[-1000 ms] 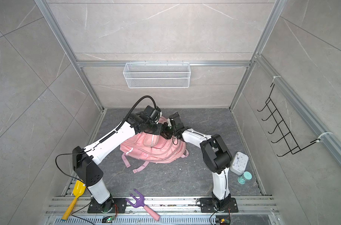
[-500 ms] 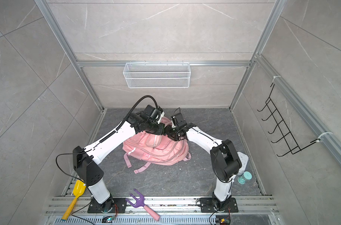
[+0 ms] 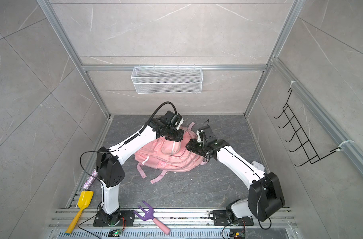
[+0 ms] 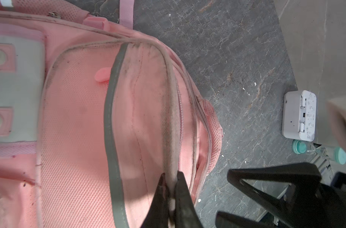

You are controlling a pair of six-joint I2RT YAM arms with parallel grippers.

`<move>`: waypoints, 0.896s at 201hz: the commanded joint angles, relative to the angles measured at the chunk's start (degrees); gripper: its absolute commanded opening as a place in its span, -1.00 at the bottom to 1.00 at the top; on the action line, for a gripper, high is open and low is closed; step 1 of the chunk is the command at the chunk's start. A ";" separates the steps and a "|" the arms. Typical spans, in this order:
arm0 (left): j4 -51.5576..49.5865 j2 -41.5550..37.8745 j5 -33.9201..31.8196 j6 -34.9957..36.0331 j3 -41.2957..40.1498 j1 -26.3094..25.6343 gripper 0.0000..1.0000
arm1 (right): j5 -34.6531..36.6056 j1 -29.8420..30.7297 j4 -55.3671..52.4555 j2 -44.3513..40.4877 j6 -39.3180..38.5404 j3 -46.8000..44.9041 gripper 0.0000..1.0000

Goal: Pack books, pencil case, and school supplies into a backpack
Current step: Close the student bag at the center of the table, then zip the student bag at the center of the table.

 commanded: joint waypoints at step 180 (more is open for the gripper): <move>13.08 -18.59 1.40 -2.72 -32.14 10.09 0.17 | 8.86 21.96 5.92 8.79 4.27 -1.53 -0.05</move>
